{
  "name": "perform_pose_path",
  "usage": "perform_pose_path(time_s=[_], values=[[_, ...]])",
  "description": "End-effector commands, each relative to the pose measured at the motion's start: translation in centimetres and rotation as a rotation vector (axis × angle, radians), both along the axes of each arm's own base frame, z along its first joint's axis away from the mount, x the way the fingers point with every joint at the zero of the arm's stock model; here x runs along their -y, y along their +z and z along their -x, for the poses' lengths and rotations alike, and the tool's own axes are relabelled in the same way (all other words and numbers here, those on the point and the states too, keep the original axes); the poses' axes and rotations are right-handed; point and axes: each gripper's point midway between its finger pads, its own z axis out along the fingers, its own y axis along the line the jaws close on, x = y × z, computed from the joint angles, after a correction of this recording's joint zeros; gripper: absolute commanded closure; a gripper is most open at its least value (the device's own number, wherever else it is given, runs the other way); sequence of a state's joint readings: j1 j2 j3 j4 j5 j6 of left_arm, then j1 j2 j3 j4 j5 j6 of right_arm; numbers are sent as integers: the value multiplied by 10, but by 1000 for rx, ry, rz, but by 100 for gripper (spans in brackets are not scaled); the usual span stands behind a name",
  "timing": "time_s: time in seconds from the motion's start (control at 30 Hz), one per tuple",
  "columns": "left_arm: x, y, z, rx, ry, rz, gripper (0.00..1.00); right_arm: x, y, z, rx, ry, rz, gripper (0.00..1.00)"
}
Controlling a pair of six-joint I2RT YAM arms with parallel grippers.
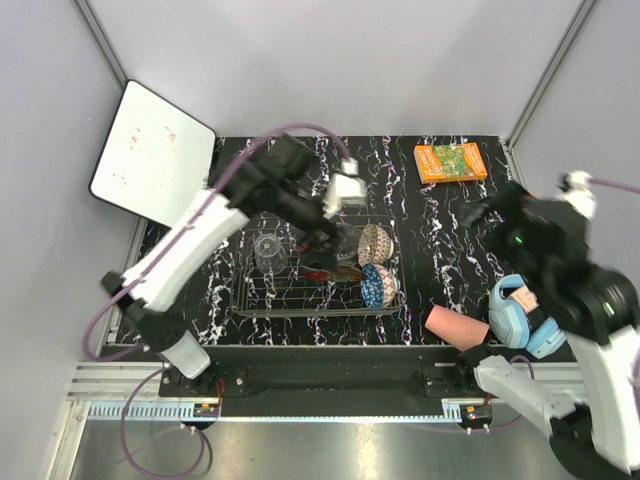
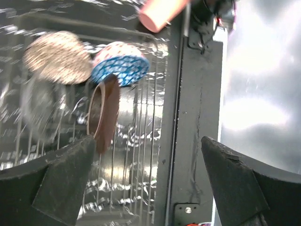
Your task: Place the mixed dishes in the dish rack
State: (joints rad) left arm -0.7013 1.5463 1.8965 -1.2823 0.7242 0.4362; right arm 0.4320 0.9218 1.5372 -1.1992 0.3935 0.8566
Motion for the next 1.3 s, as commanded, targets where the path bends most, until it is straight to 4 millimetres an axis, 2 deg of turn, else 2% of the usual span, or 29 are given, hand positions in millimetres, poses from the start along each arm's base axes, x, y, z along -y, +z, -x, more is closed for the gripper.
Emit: perform_pose_path(time_s=[0.0, 0.07, 0.1, 0.17, 0.2, 0.3, 0.47, 0.6, 0.87, 1.03, 1.07, 1.27], values=[[57, -42, 8, -6, -122, -140, 1, 60, 83, 26, 436, -196, -7, 0], [80, -54, 16, 8, -191, -164, 1, 73, 94, 37, 510, -240, -19, 0], [96, -66, 10, 17, -203, -184, 1, 88, 104, 50, 561, -297, -22, 0], [117, -75, 14, 36, -249, -188, 1, 101, 112, 61, 594, -341, -13, 0], [132, -83, 7, 53, -253, -194, 1, 106, 114, 63, 599, -362, -8, 0], [160, -93, 3, 98, -291, -179, 1, 102, 110, 63, 589, -327, 12, 0], [181, -119, 11, 210, -362, -203, 1, 104, 105, 67, 587, -316, 37, 0], [200, -141, 18, 274, -389, -209, 1, 97, 107, 68, 596, -264, 33, 0], [233, -169, 30, 373, -472, -184, 1, 89, 94, 72, 587, -208, 25, 0], [257, -187, 25, 402, -451, -148, 1, 88, 93, 82, 613, -181, 2, 0], [259, -196, 24, 400, -446, -154, 1, 89, 94, 85, 622, -179, -1, 0], [281, -209, 25, 383, -445, -95, 1, 93, 99, 93, 641, -166, 22, 0]])
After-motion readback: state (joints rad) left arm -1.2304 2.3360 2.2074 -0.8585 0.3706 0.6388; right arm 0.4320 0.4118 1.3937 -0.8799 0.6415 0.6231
